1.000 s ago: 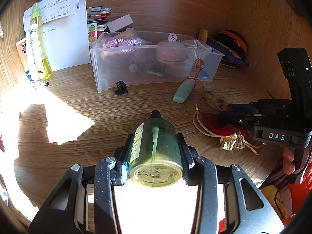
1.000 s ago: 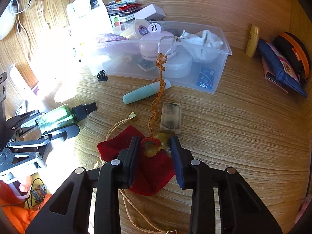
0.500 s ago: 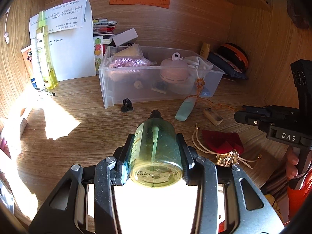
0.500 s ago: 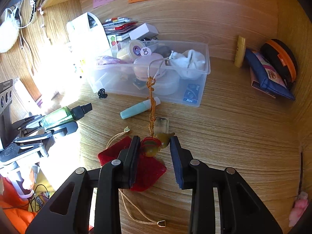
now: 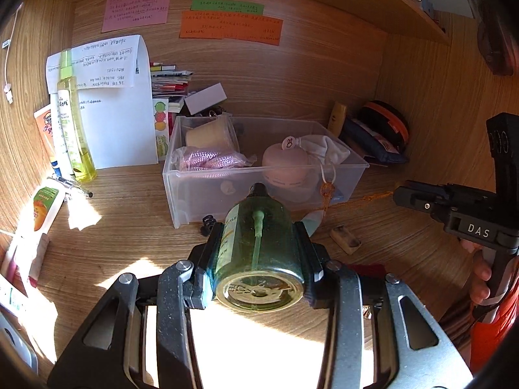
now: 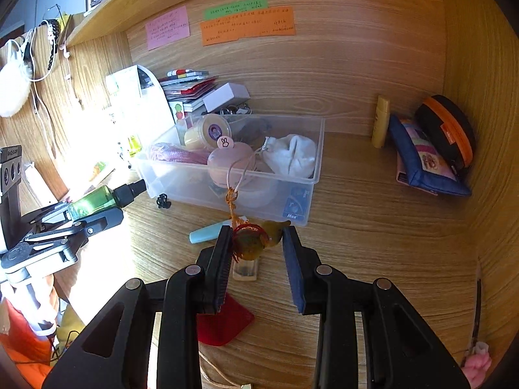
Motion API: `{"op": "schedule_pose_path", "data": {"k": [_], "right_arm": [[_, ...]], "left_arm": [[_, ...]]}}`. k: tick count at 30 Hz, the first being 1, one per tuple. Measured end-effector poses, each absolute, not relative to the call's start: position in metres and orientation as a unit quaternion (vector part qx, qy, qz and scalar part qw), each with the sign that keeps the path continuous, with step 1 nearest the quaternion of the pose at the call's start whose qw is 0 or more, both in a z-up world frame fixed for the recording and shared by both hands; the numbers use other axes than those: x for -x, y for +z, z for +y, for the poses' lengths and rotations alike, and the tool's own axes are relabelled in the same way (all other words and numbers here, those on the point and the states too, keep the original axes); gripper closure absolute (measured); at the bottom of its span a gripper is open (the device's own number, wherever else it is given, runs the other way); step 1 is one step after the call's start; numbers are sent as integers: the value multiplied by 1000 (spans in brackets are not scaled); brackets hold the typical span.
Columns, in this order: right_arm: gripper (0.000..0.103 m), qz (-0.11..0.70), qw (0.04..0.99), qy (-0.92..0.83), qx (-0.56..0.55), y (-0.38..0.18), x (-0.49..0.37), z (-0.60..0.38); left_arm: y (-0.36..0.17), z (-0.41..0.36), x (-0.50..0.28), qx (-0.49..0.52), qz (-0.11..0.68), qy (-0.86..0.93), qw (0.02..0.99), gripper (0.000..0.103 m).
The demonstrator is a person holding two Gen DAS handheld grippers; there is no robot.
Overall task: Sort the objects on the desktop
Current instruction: 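Carry the green bottle and amber pendant over the clear box and release both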
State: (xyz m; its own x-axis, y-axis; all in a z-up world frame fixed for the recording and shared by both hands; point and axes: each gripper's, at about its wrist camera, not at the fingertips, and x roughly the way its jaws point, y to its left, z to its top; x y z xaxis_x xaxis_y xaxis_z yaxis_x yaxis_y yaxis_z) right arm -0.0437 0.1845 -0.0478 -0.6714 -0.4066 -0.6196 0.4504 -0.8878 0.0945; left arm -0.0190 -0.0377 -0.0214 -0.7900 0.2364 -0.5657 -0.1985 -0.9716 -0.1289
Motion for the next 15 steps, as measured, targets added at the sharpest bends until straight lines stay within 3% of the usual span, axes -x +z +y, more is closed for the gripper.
{"op": "schedule_pose_path", "data": {"k": [15], "right_arm": [[75,25,246,-915,-319,-33,81,178]], "left_arm": [[2,-29,59,290,-27,948,128,62]]}}
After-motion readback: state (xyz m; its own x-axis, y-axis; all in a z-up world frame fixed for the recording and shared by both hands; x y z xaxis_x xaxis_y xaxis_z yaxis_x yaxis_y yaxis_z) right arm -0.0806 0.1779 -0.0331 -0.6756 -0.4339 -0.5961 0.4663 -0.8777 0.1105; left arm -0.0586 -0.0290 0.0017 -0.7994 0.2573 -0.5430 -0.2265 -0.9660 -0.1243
